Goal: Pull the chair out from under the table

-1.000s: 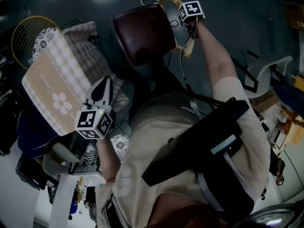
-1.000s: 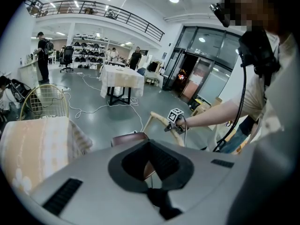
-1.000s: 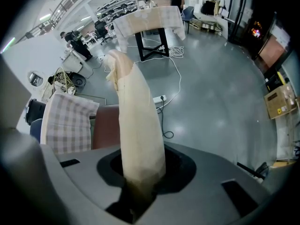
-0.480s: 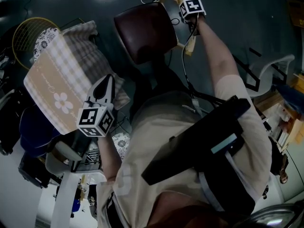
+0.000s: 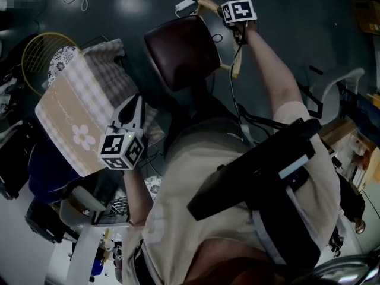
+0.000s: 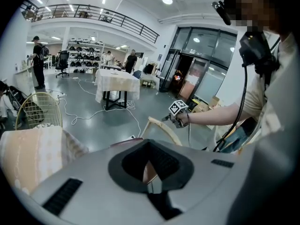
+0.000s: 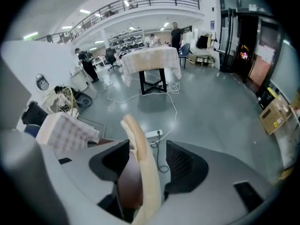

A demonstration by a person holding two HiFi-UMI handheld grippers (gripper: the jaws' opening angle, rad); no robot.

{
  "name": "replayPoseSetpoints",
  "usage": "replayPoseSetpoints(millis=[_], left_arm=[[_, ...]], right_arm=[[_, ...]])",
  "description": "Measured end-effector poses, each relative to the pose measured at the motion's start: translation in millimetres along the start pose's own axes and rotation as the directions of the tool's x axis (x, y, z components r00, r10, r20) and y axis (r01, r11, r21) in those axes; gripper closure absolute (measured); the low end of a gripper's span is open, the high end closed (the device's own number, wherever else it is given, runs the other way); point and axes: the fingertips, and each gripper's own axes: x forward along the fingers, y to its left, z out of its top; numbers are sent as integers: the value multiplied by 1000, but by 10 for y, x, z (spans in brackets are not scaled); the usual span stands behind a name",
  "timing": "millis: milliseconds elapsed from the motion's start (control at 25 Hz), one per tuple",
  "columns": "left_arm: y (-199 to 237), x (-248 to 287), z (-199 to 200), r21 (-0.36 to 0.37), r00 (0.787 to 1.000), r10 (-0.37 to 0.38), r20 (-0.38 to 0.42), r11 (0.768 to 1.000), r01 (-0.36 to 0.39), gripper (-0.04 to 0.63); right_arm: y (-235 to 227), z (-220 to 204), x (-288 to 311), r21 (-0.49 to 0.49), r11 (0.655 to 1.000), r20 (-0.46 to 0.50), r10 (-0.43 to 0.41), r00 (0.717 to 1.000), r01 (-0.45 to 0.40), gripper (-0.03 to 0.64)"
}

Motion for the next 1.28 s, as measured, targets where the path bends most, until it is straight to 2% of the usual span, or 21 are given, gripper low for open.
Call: replayPoseSetpoints(millis=[160,200,240,280,360,440,520,680,760,920,1040,1200,1280], left_arm=[[-45,8,74,20,1000,2,21,1000,-2,589],[-47,5,87,24,1000,1,25,1000,-2,588],[-39,-4,101,25,1000,3,29,1000,-3,588],[-24,-21,116,25,999,6,34,1000,-7,588],[-8,-60,155,25,999,14,45,1000,-15,588],[-18,-72,217,33,998,18,62,999,-20,588],[-31,-43,288,44,996,14,84,999,-18,589],[-101,20,350,62,994,-9,110,998,2,588],[-147,29,393,72,991,-23,129,997,13,589],[-157,-120,454,93,985,-51,163,995,36,588],[-107,-283,455,107,979,-71,189,993,52,589],[-57,-498,396,109,969,-87,232,992,63,589],[-52,-602,322,104,964,-102,245,991,78,588]], right_arm=[[251,417,-306,-23,996,129,87,988,-84,404],[332,491,-386,-29,994,156,110,982,-107,436],[428,551,-455,-26,990,179,139,974,-137,517],[546,596,-510,-16,984,200,177,964,-177,589],[847,660,-627,-12,959,230,279,932,-284,606],[1157,716,-794,-60,926,245,377,893,-374,606],[1468,788,-1015,-135,882,257,470,844,-451,606],[2127,807,-1579,-240,745,266,667,696,-622,606],[2378,780,-1868,-295,688,263,726,635,-663,606],[2827,706,-2387,-369,603,264,798,542,-707,606],[3078,645,-2659,-412,582,273,813,514,-701,606],[3357,471,-2854,-445,573,265,818,511,-688,606],[3514,311,-2998,-451,560,263,828,496,-696,606]])
